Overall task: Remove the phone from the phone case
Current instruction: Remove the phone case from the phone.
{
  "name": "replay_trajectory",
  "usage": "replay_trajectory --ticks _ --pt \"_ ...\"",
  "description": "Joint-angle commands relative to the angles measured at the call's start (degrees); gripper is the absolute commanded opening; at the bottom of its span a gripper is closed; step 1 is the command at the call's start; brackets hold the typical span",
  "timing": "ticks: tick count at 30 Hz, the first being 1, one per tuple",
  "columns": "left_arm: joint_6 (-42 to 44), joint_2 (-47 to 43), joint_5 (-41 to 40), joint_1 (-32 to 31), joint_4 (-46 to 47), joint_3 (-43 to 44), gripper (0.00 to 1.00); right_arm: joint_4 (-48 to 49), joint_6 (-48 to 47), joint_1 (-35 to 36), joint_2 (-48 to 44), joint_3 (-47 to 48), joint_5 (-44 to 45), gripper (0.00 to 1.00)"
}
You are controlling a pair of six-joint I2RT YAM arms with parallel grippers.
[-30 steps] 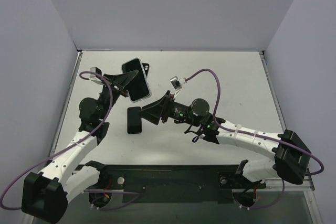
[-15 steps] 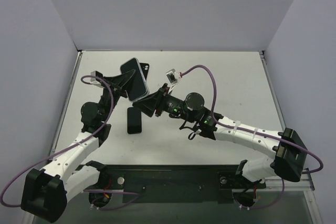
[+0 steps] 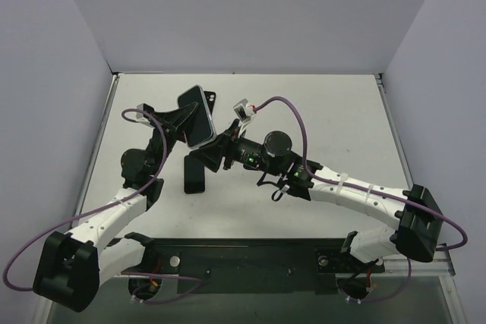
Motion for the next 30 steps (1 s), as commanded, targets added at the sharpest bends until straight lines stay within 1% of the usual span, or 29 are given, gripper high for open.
replay_trajectory --ticks 1,6,11,13,14,16,20,25,27,29,30 --pt "-3.49 -0.09 0.59 -0.12 8.79 0.97 0.00 2.85 -1.61 0.48 -2.41 2.44 0.06 0.50" --pt "-3.58 0.35 0.77 -0.12 9.41 1.33 0.00 6.44 1.98 0.56 -0.92 3.06 -0.90 0.47" --pt "-3.75 0.44 0.95 -0.12 10.11 1.33 0.00 14.60 7.43 0.65 -0.47 1.92 -2.23 0.41" --pt "-3.67 0.53 0.94 -0.21 10.20 1.50 0.00 12.97 8.14 1.00 -0.56 2.17 0.22 0.40" --pt "-3.67 0.44 0.68 -0.21 10.29 1.59 0.00 10.60 7.36 1.35 -0.39 2.96 2.06 0.40" --pt "-3.67 0.35 0.33 -0.21 10.46 1.85 0.00 9.35 5.87 1.71 0.05 3.23 3.13 0.38" --pt "-3.84 -0.18 0.42 0.05 10.29 1.85 0.00 8.83 5.51 1.79 0.23 3.06 2.96 0.33" --pt "-4.11 -0.35 0.33 0.05 10.20 1.94 0.00 5.93 3.84 1.79 0.14 3.85 5.06 0.33" --pt "-3.93 -0.61 0.42 0.05 10.03 2.47 0.00 3.12 2.97 1.88 0.05 4.63 7.60 0.30" --pt "-3.23 -0.97 0.77 -0.04 9.15 3.17 0.00 -0.13 2.78 2.14 0.40 5.16 10.15 0.24" --pt "-3.05 -1.23 0.77 -0.04 8.80 3.17 0.00 -0.40 2.70 2.15 0.40 5.25 10.34 0.22"
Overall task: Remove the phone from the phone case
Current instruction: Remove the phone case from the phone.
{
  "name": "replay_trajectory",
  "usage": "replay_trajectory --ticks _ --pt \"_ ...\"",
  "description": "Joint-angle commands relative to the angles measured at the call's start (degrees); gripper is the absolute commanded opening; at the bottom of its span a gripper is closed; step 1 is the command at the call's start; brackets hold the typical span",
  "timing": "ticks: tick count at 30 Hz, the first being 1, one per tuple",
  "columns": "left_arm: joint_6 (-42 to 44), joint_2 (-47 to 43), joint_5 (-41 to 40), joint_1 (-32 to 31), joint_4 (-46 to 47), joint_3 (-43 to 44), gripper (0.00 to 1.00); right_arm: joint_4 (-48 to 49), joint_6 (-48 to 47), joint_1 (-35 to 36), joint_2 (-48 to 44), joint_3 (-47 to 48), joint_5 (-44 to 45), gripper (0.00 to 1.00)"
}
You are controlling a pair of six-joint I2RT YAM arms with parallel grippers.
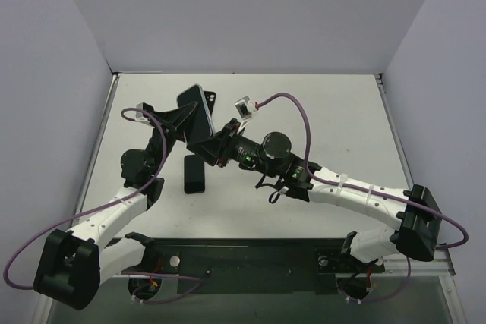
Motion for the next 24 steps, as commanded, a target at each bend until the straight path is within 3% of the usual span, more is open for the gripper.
replay_trajectory --ticks 1,4,7,13,16,24 --pt "-2.83 -2.45 0.33 -0.08 5.48 3.39 0.00 -2.50 -2.57 0.77 0.32 3.33 6.17 0.20" --pt "-2.39 -3.16 0.42 -0.08 5.03 3.66 0.00 -4.79 -3.80 1.30 0.14 3.51 9.51 0.14" --pt "-2.65 -3.95 0.51 -0.08 3.72 4.09 0.00 -5.14 -6.08 1.30 0.23 3.07 10.04 0.00" --pt "-8.63 -5.18 5.50 0.36 -1.63 8.65 0.00 -2.07 -24.96 1.48 -0.74 -5.27 5.21 0.00" --pt "-9.07 -6.23 8.94 0.01 -6.82 11.91 0.00 -7.84 -34.71 -0.28 -0.56 -4.85 3.37 0.00" --pt "-10.56 -9.49 9.47 -0.08 -8.60 14.55 0.00 -9.27 -40.00 -6.96 0.93 -3.35 -1.03 0.00"
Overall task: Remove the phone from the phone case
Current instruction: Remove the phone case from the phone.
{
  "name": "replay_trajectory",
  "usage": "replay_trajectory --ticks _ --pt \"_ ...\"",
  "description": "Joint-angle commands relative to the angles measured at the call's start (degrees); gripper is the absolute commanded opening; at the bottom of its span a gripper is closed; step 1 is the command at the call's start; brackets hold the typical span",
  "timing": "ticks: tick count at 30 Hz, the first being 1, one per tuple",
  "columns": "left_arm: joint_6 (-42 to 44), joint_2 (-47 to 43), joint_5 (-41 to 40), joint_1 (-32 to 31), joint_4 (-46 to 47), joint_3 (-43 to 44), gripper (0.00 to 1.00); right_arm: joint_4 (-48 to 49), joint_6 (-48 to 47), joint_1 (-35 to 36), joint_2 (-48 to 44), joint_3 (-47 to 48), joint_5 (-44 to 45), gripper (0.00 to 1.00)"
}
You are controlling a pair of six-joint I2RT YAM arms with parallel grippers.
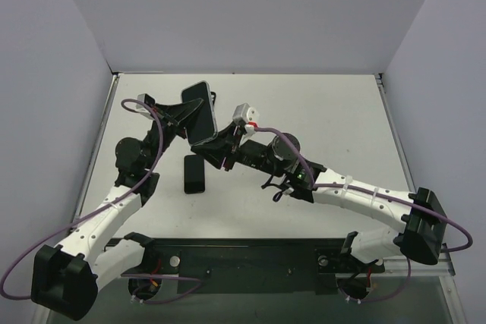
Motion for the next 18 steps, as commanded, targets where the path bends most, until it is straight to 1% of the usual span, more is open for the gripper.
replay_trajectory --ticks 1,3,5,6,8,9,10,12,13,14,15,16,17,18 --pt "-13.69 -5.09 3.22 -0.47 8.17 7.36 0.00 -12.62 -13.61 -6.83 3.05 -1.25 4.63 0.00" --pt "-13.69 -5.27 3.13 -0.56 8.26 7.89 0.00 -10.87 -12.13 -9.11 3.84 -1.60 2.80 0.00" --pt "-13.26 -5.10 3.48 -0.56 8.70 8.15 0.00 -8.85 -7.65 -9.99 5.07 -1.34 1.82 0.00" --pt "-13.26 -5.01 3.40 -0.56 8.96 8.24 0.00 -8.93 -7.46 -10.00 5.68 -1.16 1.99 0.00" --pt "-13.52 -4.39 3.14 -0.82 10.10 7.98 0.00 -6.83 -4.57 -9.65 5.78 -2.04 3.91 0.00" --pt "-12.82 -4.04 3.31 -0.82 10.89 7.80 0.00 -6.21 -0.30 -9.82 5.69 -2.82 6.70 0.00" --pt "-12.21 -3.87 3.31 -0.82 10.99 7.80 0.00 -6.81 1.22 -9.82 4.99 -2.92 7.60 0.00" --pt "-8.79 -3.51 4.19 -0.65 10.38 8.15 0.00 -11.90 6.32 -8.51 1.75 -2.92 11.46 0.01" --pt "-6.08 -3.34 5.41 -0.47 8.63 8.50 0.00 -16.44 9.64 -7.20 -0.44 -2.75 15.05 0.06" --pt "-4.48 -3.25 6.03 -0.47 7.57 8.51 0.00 -18.40 11.42 -6.84 -1.59 -2.22 14.56 0.13" --pt "-1.33 -3.16 6.56 -0.39 6.51 8.68 0.00 -22.51 13.96 -6.40 -3.61 -1.78 11.51 0.16" --pt "-0.08 -2.90 7.34 0.05 5.81 8.77 0.00 -24.20 15.11 -6.31 -4.58 -1.69 10.52 0.23" --pt "2.28 -2.64 8.14 0.40 3.89 9.20 0.00 -25.18 17.39 -6.05 -6.85 -2.04 7.47 0.30" --pt "3.43 -2.29 9.36 0.67 3.17 9.64 0.00 -25.10 18.37 -6.13 -7.75 -2.82 5.52 0.34"
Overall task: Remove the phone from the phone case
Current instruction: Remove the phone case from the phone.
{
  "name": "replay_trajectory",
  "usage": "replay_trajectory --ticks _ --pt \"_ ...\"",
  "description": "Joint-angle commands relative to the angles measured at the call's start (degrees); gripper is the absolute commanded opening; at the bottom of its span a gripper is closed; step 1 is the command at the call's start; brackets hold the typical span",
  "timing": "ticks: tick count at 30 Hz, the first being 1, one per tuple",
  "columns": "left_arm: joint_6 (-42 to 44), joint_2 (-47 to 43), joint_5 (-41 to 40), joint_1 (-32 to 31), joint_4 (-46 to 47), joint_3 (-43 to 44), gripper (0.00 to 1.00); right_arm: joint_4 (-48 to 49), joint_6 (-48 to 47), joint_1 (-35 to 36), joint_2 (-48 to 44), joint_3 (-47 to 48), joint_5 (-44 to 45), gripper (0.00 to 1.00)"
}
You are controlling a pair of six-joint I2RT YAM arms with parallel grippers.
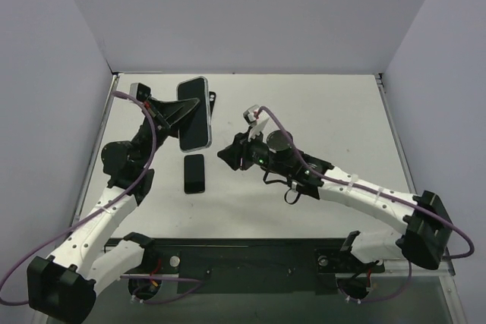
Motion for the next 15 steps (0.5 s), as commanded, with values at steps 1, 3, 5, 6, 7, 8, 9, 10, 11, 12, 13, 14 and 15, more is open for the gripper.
replay_trajectory --ticks 1,3,5,6,7,8,9,10,11,12,13,14,15 --pt "8.22 0.82 4.43 1.15 -3.21 4.90 0.00 -4.22 11.31 0.82 -10.19 1.10 -7.38 0.41" --pt "13.66 1.09 6.02 1.33 -8.38 7.09 0.00 -5.28 13.34 0.73 -12.49 1.54 -10.56 0.50" --pt "18.43 0.82 6.37 1.33 -13.48 8.42 0.00 -4.94 15.01 0.56 -13.99 2.15 -13.73 0.55" --pt "20.71 0.56 6.37 1.33 -14.56 8.86 0.00 -4.41 15.46 0.56 -14.52 2.24 -15.04 0.56" --pt "21.69 0.38 6.46 1.41 -16.31 9.30 0.00 -2.75 17.03 0.56 -14.87 2.33 -16.10 0.59" --pt "23.17 0.30 6.46 1.41 -17.89 9.65 0.00 -1.52 17.91 0.29 -15.05 2.51 -18.03 0.59" --pt "23.80 0.12 6.37 1.41 -18.60 10.09 0.00 0.32 19.31 0.29 -14.79 2.51 -19.35 0.59" --pt "24.41 0.03 6.46 1.41 -19.65 10.18 0.00 1.47 20.46 0.29 -14.87 2.77 -21.02 0.59" --pt "24.59 -0.06 6.55 1.41 -19.84 10.18 0.00 3.22 21.08 0.29 -14.61 2.86 -21.64 0.59" --pt "24.77 -0.06 6.63 1.41 -20.01 10.18 0.00 4.37 22.39 0.20 -14.61 2.69 -22.52 0.59" --pt "24.86 -0.14 6.81 1.41 -20.02 10.27 0.00 6.82 22.84 0.29 -14.26 2.68 -23.22 0.59" --pt "24.95 -0.14 6.98 1.41 -20.54 10.36 0.00 7.72 23.89 0.29 -14.09 2.95 -24.80 0.59" --pt "24.86 -0.14 7.07 1.41 -20.54 10.19 0.00 9.12 24.25 0.29 -13.82 3.04 -24.81 0.56"
